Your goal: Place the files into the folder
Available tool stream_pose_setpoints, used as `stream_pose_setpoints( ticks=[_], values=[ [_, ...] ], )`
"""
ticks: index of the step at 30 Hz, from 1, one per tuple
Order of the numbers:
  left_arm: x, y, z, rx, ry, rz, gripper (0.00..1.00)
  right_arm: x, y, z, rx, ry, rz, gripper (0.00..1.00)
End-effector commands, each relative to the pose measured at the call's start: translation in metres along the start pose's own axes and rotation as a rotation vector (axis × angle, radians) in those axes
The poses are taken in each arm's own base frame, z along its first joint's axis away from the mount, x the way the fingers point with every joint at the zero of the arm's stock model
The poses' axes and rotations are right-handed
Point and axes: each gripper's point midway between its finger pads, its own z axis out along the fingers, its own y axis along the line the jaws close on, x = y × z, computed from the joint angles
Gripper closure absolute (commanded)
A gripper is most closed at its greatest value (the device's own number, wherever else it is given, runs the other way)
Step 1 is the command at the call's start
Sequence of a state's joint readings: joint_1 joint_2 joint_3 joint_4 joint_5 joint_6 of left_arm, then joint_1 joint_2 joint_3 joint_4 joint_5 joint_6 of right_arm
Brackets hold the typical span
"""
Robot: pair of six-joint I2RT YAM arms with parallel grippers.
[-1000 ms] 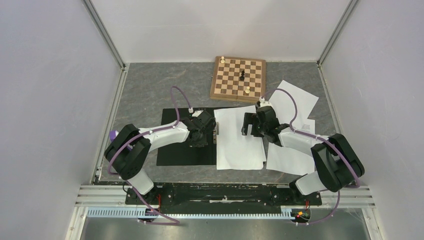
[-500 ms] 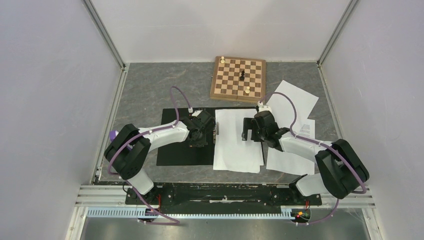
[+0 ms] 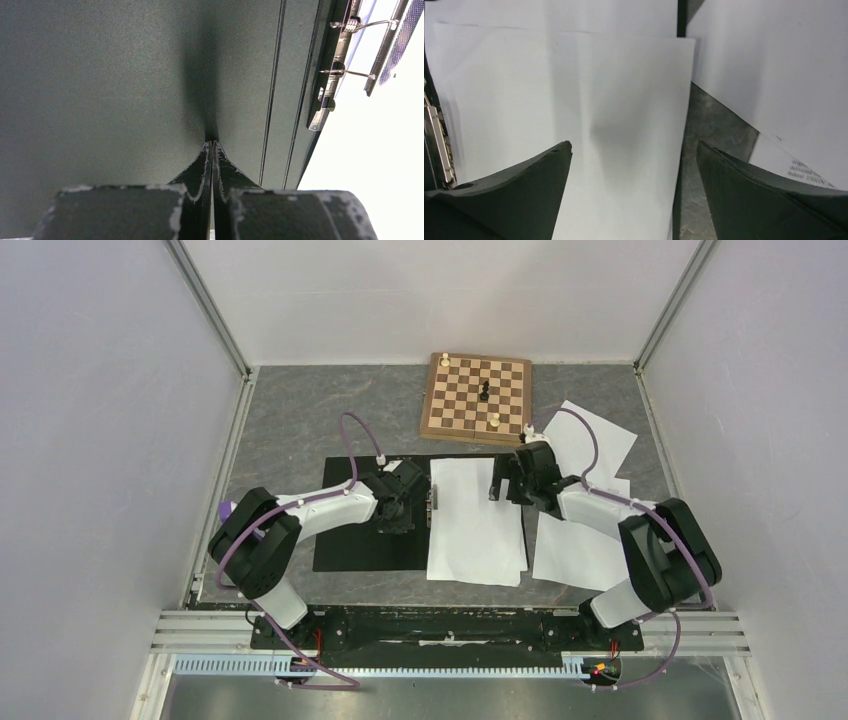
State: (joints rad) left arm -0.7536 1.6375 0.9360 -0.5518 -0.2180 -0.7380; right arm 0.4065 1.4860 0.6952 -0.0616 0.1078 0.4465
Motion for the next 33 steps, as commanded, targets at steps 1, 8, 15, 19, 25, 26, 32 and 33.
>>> stream_pose_setpoints(
  ticks=[1,8,15,19,25,26,32,33],
  values=[
    [-0.002,0.008,0.001,-0.026,0.011,0.040,0.98,-0.027,0.017,0.014,-0.036,-0.038,0.000,0.02],
    [-0.005,0.010,-0.001,-0.028,0.007,0.036,0.98,-0.026,0.012,0.031,0.015,-0.012,0.014,0.02],
    [-0.005,0.011,0.000,-0.030,0.009,0.037,0.98,-0.037,0.024,0.036,-0.017,-0.023,0.023,0.01],
    [-0.004,0.011,0.001,-0.031,0.014,0.038,0.98,-0.042,0.030,0.039,-0.016,-0.021,0.011,0.01],
    [-0.006,0.010,0.000,-0.027,0.010,0.035,0.98,-0.041,0.034,0.044,-0.007,-0.018,-0.008,0.01],
    [-0.006,0.010,0.000,-0.027,0.010,0.035,0.98,-0.041,0.033,0.044,-0.002,-0.017,-0.015,0.01],
    [-0.005,0.011,-0.001,-0.028,0.009,0.029,0.98,-0.052,0.025,0.040,0.054,-0.047,-0.063,0.01],
    [-0.004,0.012,-0.001,-0.030,0.009,0.027,0.98,-0.053,0.026,0.041,0.051,-0.048,-0.069,0.01]
  ],
)
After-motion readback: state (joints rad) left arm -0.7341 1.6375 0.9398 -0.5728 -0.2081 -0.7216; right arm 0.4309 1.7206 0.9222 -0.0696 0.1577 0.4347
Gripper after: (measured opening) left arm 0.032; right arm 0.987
